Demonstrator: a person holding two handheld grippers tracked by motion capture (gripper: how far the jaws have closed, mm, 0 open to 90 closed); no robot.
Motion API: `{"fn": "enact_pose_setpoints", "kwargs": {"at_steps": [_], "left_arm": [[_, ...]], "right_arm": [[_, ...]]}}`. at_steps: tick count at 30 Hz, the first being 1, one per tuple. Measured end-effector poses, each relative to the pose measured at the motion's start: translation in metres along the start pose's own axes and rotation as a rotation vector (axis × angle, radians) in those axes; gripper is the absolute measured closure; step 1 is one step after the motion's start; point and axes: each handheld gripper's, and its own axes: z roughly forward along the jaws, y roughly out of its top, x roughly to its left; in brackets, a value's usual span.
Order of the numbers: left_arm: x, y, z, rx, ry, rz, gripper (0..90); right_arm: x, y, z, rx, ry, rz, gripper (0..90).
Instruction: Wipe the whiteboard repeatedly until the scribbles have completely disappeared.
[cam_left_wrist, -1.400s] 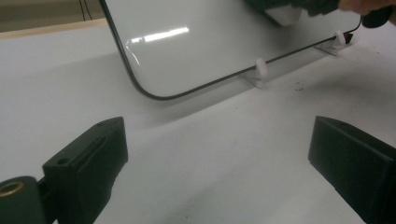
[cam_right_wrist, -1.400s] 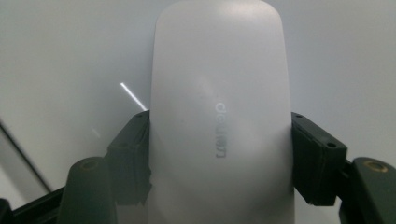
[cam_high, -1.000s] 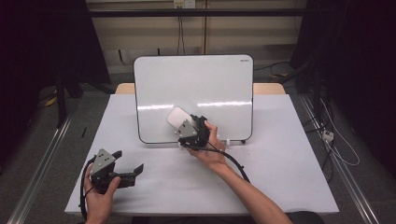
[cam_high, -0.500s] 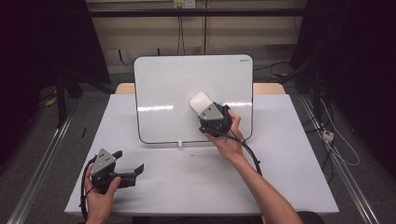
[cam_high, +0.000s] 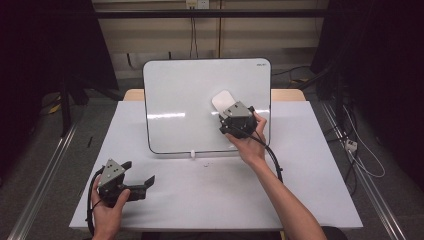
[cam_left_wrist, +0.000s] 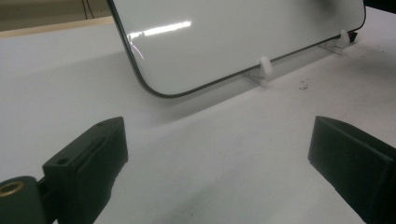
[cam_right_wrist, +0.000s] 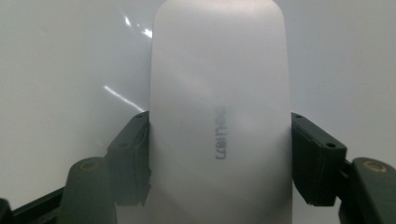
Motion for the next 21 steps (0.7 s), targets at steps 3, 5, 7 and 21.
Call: {"fn": "enact_pose_setpoints", "kwargs": {"at_steps": [3, 5, 7, 21], "left_arm": [[0.0, 0.0, 0.0, 0.0, 0.002, 0.001, 4.8], [0.0, 0.0, -0.001, 0.001, 0.004, -0.002, 4.8], [0.001, 0.0, -0.001, 0.002, 0.004, -0.001, 4.8], [0.001, -0.001, -0.001, -0.006, 0.005, -0.009, 4.8]], "right_arm": [[-0.002, 0.0, -0.001, 0.002, 0.021, 0.024, 31.8], [-0.005, 0.001, -0.002, 0.001, 0.04, 0.05, 31.8], [-0.005, 0.001, -0.003, -0.001, 0.041, 0.049, 31.8], [-0.002, 0.008, -0.012, -0.047, 0.089, 0.07, 31.8]]}}
